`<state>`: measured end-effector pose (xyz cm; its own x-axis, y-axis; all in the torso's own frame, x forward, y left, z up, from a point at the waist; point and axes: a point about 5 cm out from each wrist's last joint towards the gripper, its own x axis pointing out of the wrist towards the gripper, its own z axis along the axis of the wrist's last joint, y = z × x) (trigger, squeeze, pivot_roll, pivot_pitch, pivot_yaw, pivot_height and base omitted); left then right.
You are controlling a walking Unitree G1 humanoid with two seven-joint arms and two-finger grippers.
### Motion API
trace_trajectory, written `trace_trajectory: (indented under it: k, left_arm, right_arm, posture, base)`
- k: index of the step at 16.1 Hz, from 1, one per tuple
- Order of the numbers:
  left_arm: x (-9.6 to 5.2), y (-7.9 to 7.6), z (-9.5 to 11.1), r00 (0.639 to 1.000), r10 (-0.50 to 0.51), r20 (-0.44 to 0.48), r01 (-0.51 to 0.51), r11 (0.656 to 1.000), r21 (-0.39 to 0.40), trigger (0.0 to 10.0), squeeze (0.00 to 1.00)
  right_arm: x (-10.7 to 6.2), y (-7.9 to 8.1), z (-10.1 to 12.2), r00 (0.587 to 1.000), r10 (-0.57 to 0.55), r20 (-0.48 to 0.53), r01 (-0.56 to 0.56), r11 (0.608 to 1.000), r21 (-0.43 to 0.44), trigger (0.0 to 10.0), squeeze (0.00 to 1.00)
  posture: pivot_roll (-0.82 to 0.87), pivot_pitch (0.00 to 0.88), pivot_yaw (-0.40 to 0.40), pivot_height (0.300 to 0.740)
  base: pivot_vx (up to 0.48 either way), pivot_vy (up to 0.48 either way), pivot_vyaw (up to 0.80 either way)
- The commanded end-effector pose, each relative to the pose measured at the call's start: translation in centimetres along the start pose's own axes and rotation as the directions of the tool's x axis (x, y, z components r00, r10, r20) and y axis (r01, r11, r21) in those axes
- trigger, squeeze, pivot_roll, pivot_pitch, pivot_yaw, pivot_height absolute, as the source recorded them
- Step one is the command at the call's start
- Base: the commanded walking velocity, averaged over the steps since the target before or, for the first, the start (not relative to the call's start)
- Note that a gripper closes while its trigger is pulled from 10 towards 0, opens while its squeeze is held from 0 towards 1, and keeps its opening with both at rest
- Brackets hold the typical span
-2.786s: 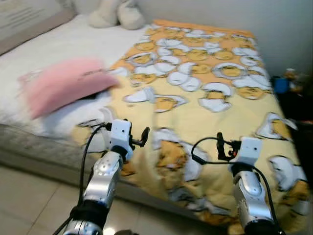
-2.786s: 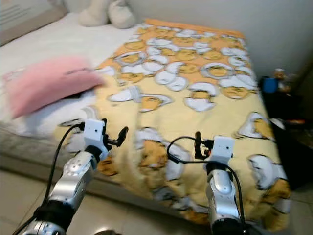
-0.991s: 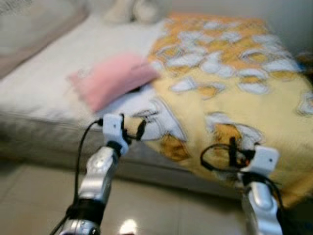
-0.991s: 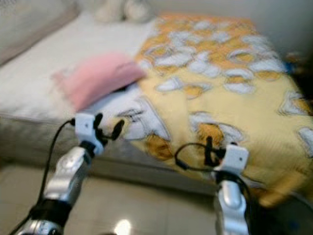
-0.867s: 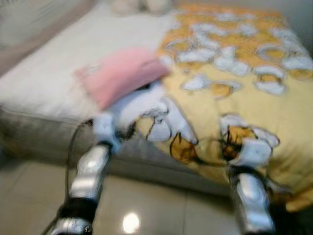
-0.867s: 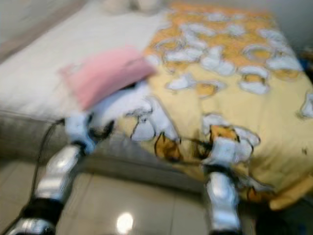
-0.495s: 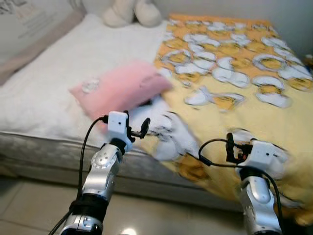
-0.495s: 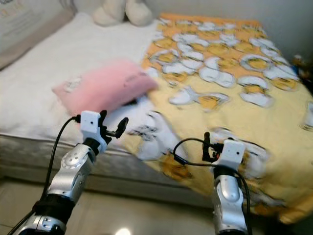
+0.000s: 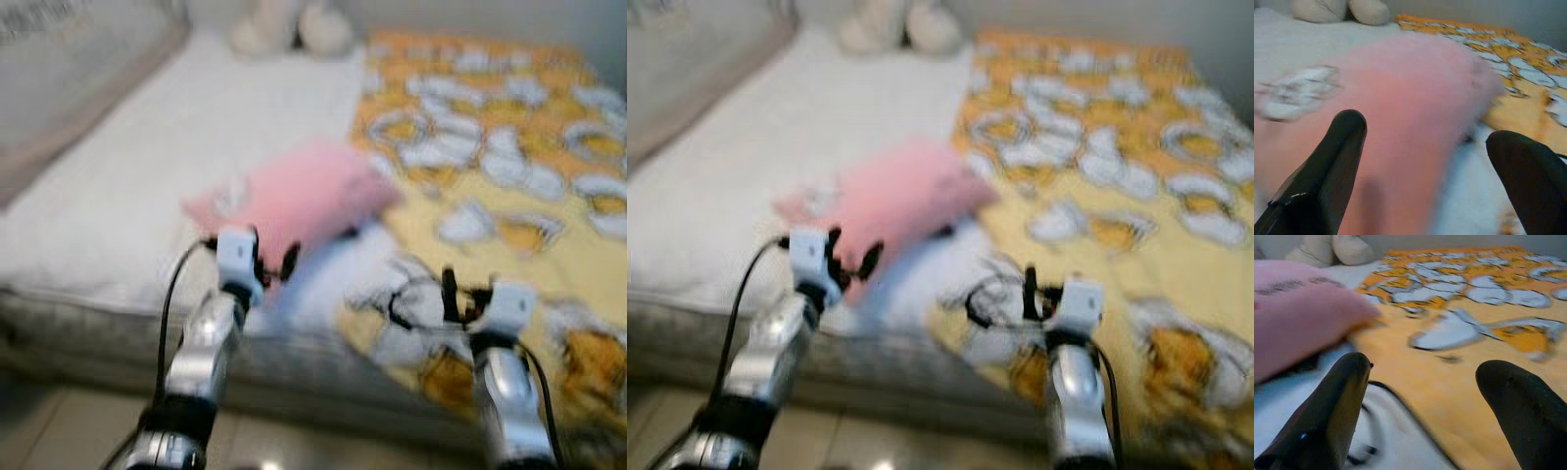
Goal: Clean up the room
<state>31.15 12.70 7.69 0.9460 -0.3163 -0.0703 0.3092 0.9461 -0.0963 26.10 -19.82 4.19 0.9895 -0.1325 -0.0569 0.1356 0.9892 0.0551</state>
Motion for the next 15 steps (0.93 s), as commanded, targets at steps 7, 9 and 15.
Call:
trace_trajectory:
  k: [7, 9, 15]
  left_arm:
    - [0.4, -0.3, 1.0, 0.998, -0.050, 0.034, 0.048, 0.997, 0.059, 10.0, 0.00]
    - [0.6, -0.6, 1.5, 0.996, -0.076, 0.052, 0.072, 0.995, 0.069, 10.0, 0.00]
    - [3.5, -1.6, 3.4, 0.985, -0.173, 0.026, 0.171, 0.982, 0.078, 10.0, 0.00]
  right_arm:
    - [0.3, 0.4, 0.7, 0.999, -0.002, 0.043, 0.001, 1.000, 0.018, 10.0, 0.00]
    - [0.4, 0.4, 1.3, 0.997, -0.021, 0.077, 0.020, 1.000, 0.011, 10.0, 0.00]
    - [0.3, -1.6, 1.9, 0.976, -0.203, 0.078, 0.196, 0.977, 0.086, 10.0, 0.00]
  posture:
    - [-0.08, 0.000, 0.040, 0.730]
    - [-0.09, 0.000, 0.044, 0.730]
    - [-0.10, 0.000, 0.046, 0.730]
  base:
    - [0.376, 0.298, 0.00]
    - [0.375, 0.296, 0.00]
    - [0.061, 0.052, 0.00]
